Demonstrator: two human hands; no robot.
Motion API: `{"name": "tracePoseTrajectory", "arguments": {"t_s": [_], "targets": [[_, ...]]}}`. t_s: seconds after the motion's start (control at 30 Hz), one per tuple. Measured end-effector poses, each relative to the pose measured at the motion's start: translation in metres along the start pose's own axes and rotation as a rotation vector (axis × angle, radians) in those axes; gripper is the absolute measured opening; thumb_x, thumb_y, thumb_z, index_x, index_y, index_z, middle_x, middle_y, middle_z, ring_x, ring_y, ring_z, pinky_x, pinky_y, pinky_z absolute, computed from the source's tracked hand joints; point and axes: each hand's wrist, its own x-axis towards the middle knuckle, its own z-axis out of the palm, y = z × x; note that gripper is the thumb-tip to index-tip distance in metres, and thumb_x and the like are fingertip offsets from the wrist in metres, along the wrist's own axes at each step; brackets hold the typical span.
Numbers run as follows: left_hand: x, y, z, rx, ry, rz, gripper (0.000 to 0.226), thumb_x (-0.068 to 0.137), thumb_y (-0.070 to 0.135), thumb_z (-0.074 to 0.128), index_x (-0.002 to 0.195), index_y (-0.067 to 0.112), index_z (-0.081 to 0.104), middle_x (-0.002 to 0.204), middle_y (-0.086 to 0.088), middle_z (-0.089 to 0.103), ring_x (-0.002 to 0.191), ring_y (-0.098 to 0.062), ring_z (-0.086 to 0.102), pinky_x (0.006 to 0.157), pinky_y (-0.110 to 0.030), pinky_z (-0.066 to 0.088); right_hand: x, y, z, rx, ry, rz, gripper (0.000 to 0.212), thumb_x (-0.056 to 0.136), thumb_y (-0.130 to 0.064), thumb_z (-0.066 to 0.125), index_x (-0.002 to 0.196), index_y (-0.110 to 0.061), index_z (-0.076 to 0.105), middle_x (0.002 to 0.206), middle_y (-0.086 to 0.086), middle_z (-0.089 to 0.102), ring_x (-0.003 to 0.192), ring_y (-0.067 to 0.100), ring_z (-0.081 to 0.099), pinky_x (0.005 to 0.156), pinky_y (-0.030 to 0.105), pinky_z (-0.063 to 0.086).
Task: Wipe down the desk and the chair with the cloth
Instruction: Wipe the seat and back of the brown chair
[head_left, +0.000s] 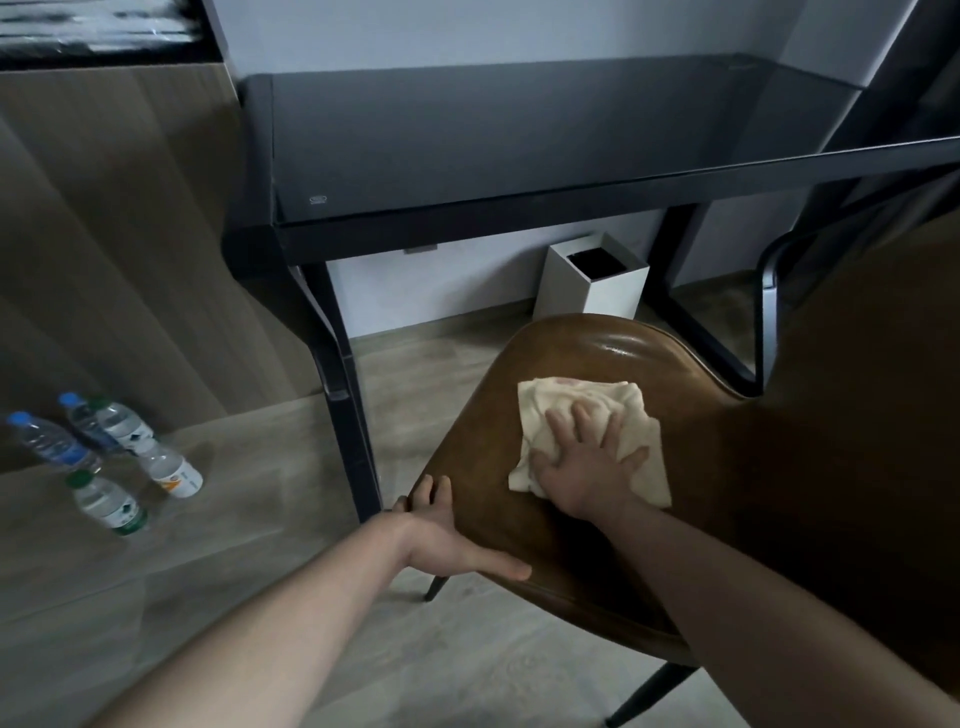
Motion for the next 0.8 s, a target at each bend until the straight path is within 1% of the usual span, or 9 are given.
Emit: {"name": "tracePoseTrajectory", "arguments": {"t_s": [0.1,0.2,0.3,0.37,0.5,0.57,0.63,0.7,0.8], "targets": [[0.006,-0.003,0.003,-0.026,-0.007,0.002,0.179,0.035,0.102,0.073,0.164,0.028,-0.026,0.173,0.005,-0.032,0.161,-0.038,-0.022,0.132,-0.058,0.006,0.041,-0.002,-0.011,-0.063,0.03,0.054,0.077,0.1,-0.073,0.028,0.168,-0.047,0.005,0.179,-0.007,-0.009,0.159,0.046,-0.022,0.116,0.084,-0.006],[0.009,-0.004,0.005,-0.055,0.001,0.012,0.177,0.038,0.099,0.076,0.164,0.029,-0.026,0.172,0.007,-0.033,0.16,-0.036,-0.025,0.132,-0.058,0.007,0.073,-0.011,-0.018,-0.083,0.045,0.117,0.08,0.095,-0.076,0.024,0.166,-0.051,0.0,0.179,-0.005,-0.011,0.16,0.047,-0.021,0.116,0.083,-0.003],[0.011,-0.003,0.002,-0.062,0.003,0.012,0.176,0.039,0.098,0.077,0.165,0.029,-0.026,0.173,0.007,-0.032,0.16,-0.034,-0.026,0.132,-0.058,0.006,0.083,-0.017,-0.02,-0.1,0.057,0.13,0.079,0.095,-0.076,0.026,0.166,-0.052,0.001,0.179,-0.003,-0.01,0.16,0.048,-0.02,0.117,0.084,-0.001],[0.012,-0.001,0.0,-0.037,-0.005,0.009,0.176,0.039,0.099,0.075,0.164,0.028,-0.026,0.173,0.005,-0.032,0.16,-0.036,-0.025,0.132,-0.058,0.006,0.081,-0.016,-0.023,-0.116,0.037,0.115,0.08,0.095,-0.077,0.027,0.166,-0.052,0.001,0.179,-0.002,-0.009,0.16,0.048,-0.019,0.118,0.082,-0.001],[0.009,0.001,-0.001,-0.016,0.0,-0.004,0.18,0.034,0.103,0.072,0.165,0.027,-0.025,0.173,0.003,-0.031,0.161,-0.037,-0.023,0.132,-0.058,0.005,0.053,-0.011,-0.025,-0.162,-0.025,0.03,0.08,0.097,-0.078,0.028,0.167,-0.051,0.001,0.179,-0.002,-0.007,0.161,0.047,-0.015,0.121,0.077,0.002],[0.006,0.002,-0.002,-0.01,0.007,-0.015,0.183,0.03,0.105,0.07,0.165,0.027,-0.025,0.174,0.004,-0.031,0.162,-0.036,-0.021,0.132,-0.056,0.005,0.023,-0.011,-0.017,-0.139,-0.042,-0.049,0.078,0.1,-0.075,0.032,0.168,-0.048,0.005,0.179,-0.002,-0.006,0.161,0.045,-0.016,0.123,0.074,-0.001],[0.003,0.003,-0.004,-0.002,0.01,-0.02,0.185,0.027,0.107,0.068,0.165,0.026,-0.025,0.174,0.003,-0.03,0.163,-0.035,-0.018,0.133,-0.054,0.006,-0.011,-0.01,-0.008,-0.1,-0.08,-0.093,0.077,0.102,-0.07,0.036,0.168,-0.047,0.004,0.179,-0.004,-0.009,0.161,0.043,-0.021,0.123,0.074,-0.006],[-0.001,0.005,-0.004,-0.004,0.016,-0.022,0.186,0.026,0.107,0.068,0.165,0.025,-0.024,0.174,0.002,-0.03,0.163,-0.035,-0.015,0.133,-0.053,0.007,-0.039,-0.005,-0.002,-0.079,-0.117,-0.106,0.077,0.104,-0.068,0.037,0.168,-0.046,0.002,0.179,-0.006,-0.014,0.16,0.042,-0.024,0.123,0.073,-0.009],[-0.005,0.006,0.001,-0.02,0.043,-0.02,0.185,0.028,0.107,0.067,0.166,0.024,-0.023,0.174,0.002,-0.029,0.163,-0.034,-0.015,0.133,-0.052,0.006,-0.062,0.012,0.002,-0.059,-0.112,-0.079,0.075,0.103,-0.069,0.035,0.168,-0.048,0.001,0.178,-0.01,-0.015,0.161,0.039,-0.022,0.125,0.072,-0.006]]}}
